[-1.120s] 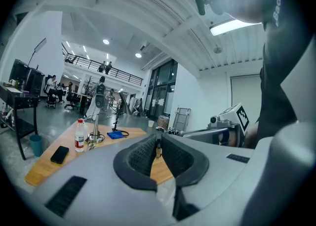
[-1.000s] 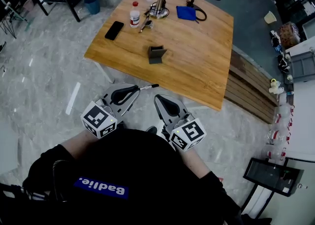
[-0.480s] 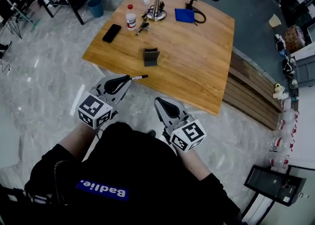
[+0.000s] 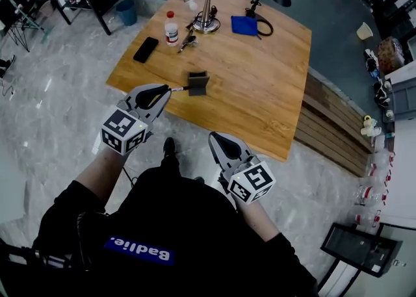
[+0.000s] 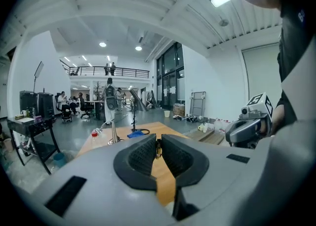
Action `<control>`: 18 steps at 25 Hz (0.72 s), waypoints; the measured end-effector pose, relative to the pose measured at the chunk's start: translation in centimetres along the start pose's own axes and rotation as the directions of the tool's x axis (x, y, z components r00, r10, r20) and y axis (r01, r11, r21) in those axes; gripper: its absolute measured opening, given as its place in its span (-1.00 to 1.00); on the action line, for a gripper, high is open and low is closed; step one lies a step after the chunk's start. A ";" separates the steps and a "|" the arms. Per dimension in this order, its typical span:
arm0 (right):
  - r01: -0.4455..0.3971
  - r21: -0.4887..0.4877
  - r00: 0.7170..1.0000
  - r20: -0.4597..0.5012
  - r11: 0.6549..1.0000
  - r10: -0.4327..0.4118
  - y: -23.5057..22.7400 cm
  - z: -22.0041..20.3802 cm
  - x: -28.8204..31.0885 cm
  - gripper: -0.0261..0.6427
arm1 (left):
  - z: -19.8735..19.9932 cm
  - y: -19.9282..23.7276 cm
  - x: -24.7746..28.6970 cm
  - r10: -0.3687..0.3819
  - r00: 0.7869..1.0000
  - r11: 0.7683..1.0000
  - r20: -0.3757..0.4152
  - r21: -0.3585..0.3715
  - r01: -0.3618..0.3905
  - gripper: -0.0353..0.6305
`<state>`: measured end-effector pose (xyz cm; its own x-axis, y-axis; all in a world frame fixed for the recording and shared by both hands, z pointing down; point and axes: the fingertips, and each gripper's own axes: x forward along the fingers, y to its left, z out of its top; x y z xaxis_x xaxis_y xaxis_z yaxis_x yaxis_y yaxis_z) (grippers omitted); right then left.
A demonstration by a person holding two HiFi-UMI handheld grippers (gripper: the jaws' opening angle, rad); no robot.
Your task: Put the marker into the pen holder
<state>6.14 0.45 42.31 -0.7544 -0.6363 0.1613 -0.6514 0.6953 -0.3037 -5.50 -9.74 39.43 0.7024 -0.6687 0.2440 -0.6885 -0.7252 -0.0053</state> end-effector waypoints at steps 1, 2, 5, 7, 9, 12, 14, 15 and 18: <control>0.012 0.000 1.000 -0.003 1.000 -0.012 -0.5 0.2 0.4 -0.90 | 0.0 0.9 0.7 -0.004 1.000 1.000 -0.002 0.003 0.004 -0.76; 0.026 0.002 1.000 -0.006 1.000 -0.026 -1.0 0.4 0.8 -0.90 | 0.0 1.9 1.4 -0.010 1.000 1.000 -0.006 0.007 0.010 -0.76; 0.062 0.011 0.998 -0.014 0.998 -0.062 -2.7 1.3 2.5 -0.90 | -0.1 4.5 3.7 -0.037 0.999 0.999 -0.030 0.028 0.038 -0.76; 0.082 0.011 0.996 -0.019 0.997 -0.082 -3.9 1.9 3.9 -0.90 | -0.5 6.1 5.4 -0.069 0.996 0.997 -0.052 0.038 0.071 -0.76; 0.101 0.011 0.995 -0.025 0.995 -0.101 -5.2 2.4 5.5 -0.90 | -1.2 7.5 7.2 -0.107 0.991 0.993 -0.077 0.041 0.110 -0.76; 0.137 0.023 0.990 -0.038 0.990 -0.136 -6.9 2.7 7.7 -0.90 | -2.2 9.1 9.6 -0.169 0.979 0.984 -0.112 0.035 0.174 -0.76; 0.168 0.036 0.985 -0.050 0.985 -0.166 -7.8 2.7 9.0 -0.90 | -3.2 9.9 11.1 -0.215 0.966 0.975 -0.141 0.026 0.221 -0.76; 0.183 0.041 0.982 -0.056 0.982 -0.180 -8.3 2.7 9.5 -0.90 | -3.7 10.1 11.7 -0.240 0.958 0.969 -0.157 0.019 0.246 -0.76; 0.219 0.042 0.974 -0.067 0.975 -0.216 -9.2 3.1 10.9 -0.90 | -5.3 10.6 13.5 -0.313 0.928 0.947 -0.202 0.004 0.320 -0.76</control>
<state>4.13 -13.92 44.00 -0.5998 -0.7474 0.2859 -0.7967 0.5245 -0.3002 -4.30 -25.59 47.81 0.8306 -0.3606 0.4244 -0.4269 -0.9016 0.0693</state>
